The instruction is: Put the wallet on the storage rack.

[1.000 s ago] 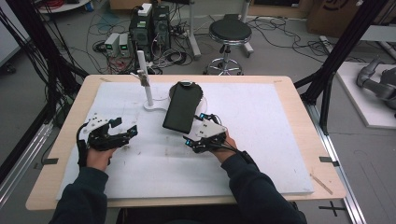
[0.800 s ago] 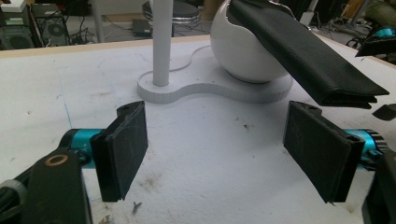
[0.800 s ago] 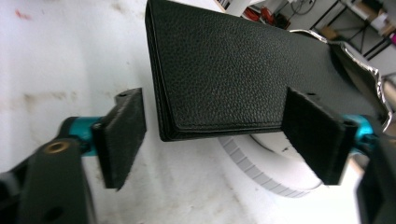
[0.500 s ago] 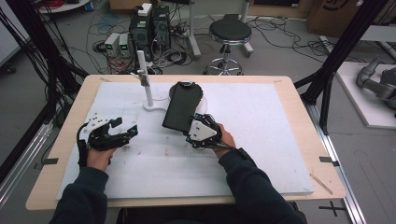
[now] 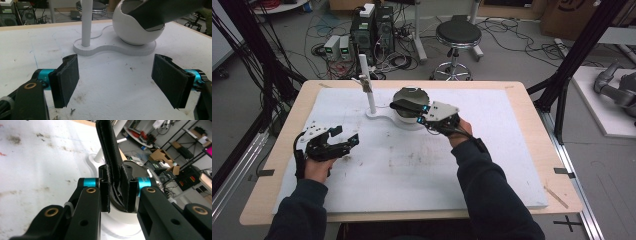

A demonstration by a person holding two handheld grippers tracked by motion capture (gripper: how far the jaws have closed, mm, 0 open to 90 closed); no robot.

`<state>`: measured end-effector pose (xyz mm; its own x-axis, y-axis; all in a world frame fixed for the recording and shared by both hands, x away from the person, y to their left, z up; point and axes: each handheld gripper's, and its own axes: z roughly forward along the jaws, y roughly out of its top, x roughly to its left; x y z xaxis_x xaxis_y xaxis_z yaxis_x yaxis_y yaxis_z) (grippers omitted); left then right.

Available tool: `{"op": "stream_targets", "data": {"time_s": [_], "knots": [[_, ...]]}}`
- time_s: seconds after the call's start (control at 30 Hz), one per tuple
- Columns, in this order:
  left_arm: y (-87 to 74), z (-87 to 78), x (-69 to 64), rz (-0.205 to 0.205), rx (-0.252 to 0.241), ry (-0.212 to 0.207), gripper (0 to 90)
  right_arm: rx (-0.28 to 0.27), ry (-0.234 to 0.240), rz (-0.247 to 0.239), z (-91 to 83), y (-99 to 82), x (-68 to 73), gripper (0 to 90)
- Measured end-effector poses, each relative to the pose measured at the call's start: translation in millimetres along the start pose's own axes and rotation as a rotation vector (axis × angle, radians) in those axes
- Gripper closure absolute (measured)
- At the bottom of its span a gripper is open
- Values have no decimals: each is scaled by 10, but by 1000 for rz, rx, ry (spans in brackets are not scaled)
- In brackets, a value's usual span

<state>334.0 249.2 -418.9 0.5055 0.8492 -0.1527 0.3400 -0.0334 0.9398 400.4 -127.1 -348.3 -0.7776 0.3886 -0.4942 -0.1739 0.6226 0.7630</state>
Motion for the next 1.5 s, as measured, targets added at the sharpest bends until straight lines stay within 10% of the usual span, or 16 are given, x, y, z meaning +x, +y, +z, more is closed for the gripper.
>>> {"op": "stream_targets", "data": {"time_s": [0.2, 0.43, 1.0, 1.2, 1.5], "knots": [[-1, 3, 9, 0, 3, 2, 221, 63, 49, -165, -37, 148, -301, 813], [0, -4, 14, -4, 0, 4, 221, 64, 150, -184, -68, 92, -269, 811], [3, -27, 40, -23, -14, 2, 221, 68, 204, -70, -55, 41, -253, 789], [1, -25, 41, -28, -15, 4, 221, 108, 198, 106, -21, 15, -258, 511], [1, -32, 50, -29, -16, 5, 221, 109, 185, 146, -19, 20, -265, 420]]}}
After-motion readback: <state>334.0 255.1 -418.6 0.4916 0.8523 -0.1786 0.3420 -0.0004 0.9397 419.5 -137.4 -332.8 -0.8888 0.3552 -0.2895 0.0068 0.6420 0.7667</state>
